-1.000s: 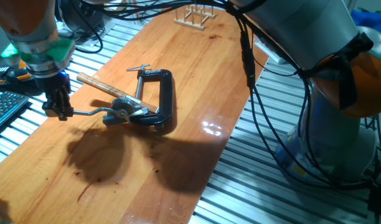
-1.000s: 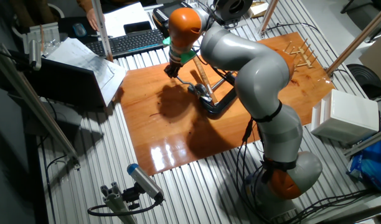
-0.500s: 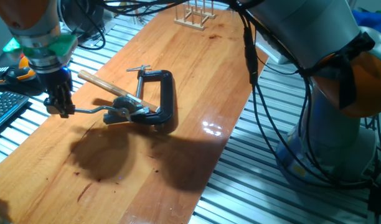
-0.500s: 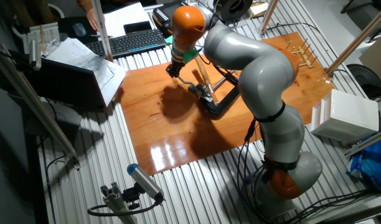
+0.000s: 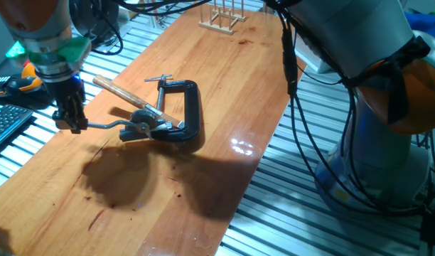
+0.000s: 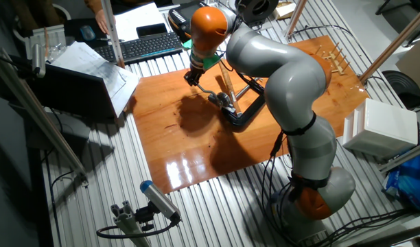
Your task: Pull up the lever
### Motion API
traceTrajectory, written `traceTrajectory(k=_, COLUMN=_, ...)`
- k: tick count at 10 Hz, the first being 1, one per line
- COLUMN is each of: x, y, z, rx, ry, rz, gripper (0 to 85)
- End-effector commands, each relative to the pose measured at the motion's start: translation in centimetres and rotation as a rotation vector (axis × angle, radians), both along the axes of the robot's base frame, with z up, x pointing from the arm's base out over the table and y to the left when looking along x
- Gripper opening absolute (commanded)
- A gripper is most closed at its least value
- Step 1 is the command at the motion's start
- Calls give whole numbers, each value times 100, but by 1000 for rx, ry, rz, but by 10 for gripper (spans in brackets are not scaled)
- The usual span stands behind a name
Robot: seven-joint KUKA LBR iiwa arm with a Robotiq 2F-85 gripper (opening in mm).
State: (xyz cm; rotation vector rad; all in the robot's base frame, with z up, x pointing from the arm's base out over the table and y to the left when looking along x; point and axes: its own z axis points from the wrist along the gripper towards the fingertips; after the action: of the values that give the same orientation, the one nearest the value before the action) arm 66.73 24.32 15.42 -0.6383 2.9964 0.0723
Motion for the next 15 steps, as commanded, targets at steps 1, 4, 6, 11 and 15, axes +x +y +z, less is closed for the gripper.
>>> traceTrajectory(k=1, x=10, y=41, z=-15, rx=-7, ry=-2, rz=1, gripper=0)
traceTrajectory(k=4, x=61, y=76, z=-65, rx=-13, ry=4, rz=6, gripper=0)
traceTrajectory(k=6, x=72, y=121, z=-71, rx=-16, ry=7, rz=6, gripper=0)
traceTrajectory(k=11, x=-8, y=84, z=28, rx=7, ry=3, rz=-7, gripper=0)
traceTrajectory(k=15, x=-98, y=12, z=134, rx=13, ry=-5, rz=-6, gripper=0)
